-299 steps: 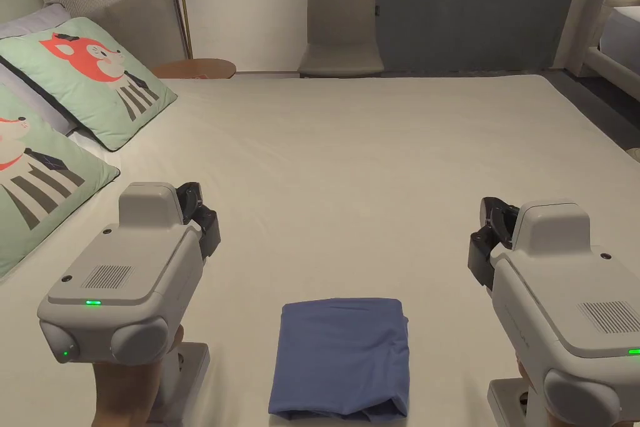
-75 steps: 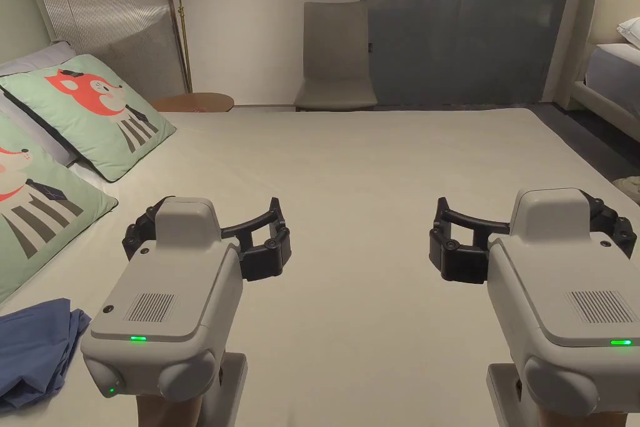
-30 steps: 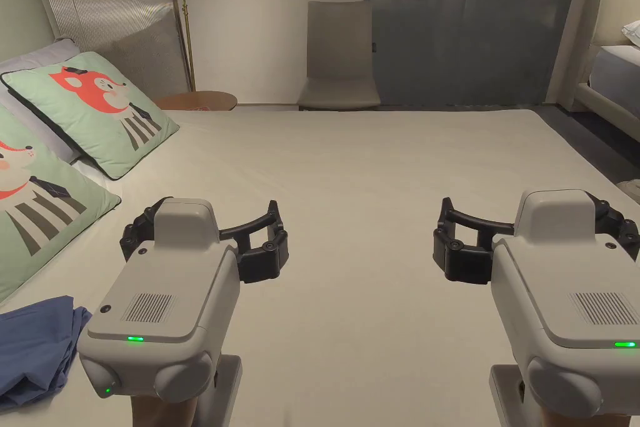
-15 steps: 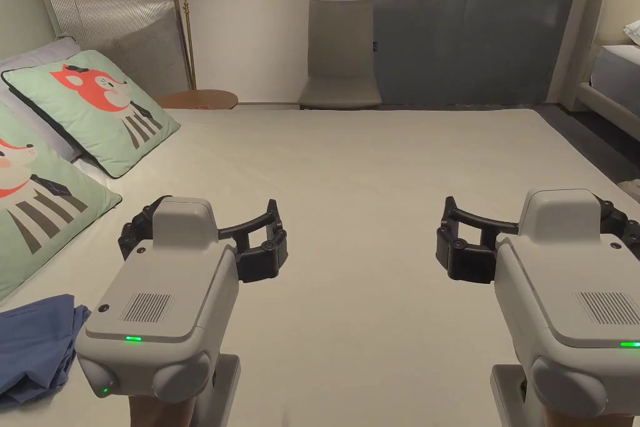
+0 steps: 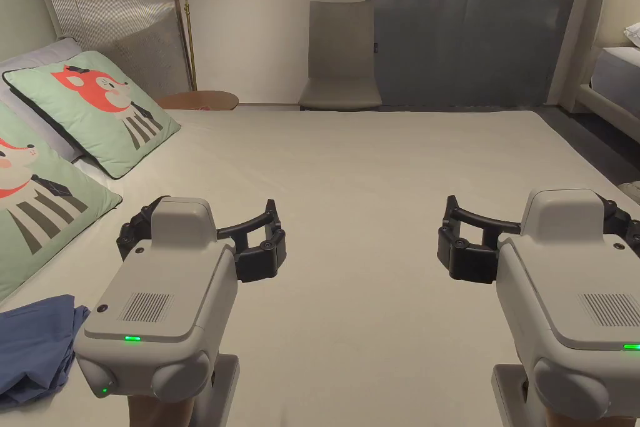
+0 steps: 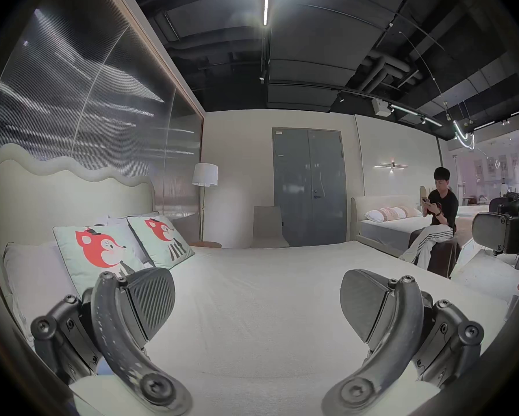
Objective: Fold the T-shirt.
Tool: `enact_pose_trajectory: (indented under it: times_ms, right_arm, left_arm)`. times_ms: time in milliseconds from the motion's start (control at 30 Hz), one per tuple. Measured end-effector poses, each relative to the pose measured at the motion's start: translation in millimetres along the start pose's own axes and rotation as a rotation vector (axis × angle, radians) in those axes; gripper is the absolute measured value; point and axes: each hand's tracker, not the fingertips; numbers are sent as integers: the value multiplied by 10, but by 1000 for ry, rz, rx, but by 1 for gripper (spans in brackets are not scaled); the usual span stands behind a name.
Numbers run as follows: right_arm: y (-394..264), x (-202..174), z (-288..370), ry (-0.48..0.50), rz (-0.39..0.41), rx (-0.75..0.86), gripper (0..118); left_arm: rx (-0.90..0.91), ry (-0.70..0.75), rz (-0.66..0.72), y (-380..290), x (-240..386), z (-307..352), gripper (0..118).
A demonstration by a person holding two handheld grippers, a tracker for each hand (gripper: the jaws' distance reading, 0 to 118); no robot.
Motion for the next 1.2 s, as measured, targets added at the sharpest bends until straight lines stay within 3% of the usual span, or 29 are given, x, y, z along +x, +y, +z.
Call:
enact_pose_trajectory:
  times_ms: [733, 900, 967, 1067, 1200]
  right_arm:
    - [-46, -43, -41, -5, -10, -27, 118]
    - [-3, -68, -102, -148, -119, -176, 118]
    - [51, -28, -144, -154, -183, -268, 118]
    - [152, -15, -220, -229, -209, -423, 118]
    - [209, 56, -298, -210, -265, -535, 118]
  left_arm:
    - [-1, 5, 6, -7, -19, 21, 110]
    - [-3, 4, 7, 9, -21, 41, 110]
    - [-3, 5, 8, 10, -28, 43, 110]
    - [-5, 6, 10, 13, -37, 34, 110]
    - [-2, 6, 16, 19, -42, 29, 110]
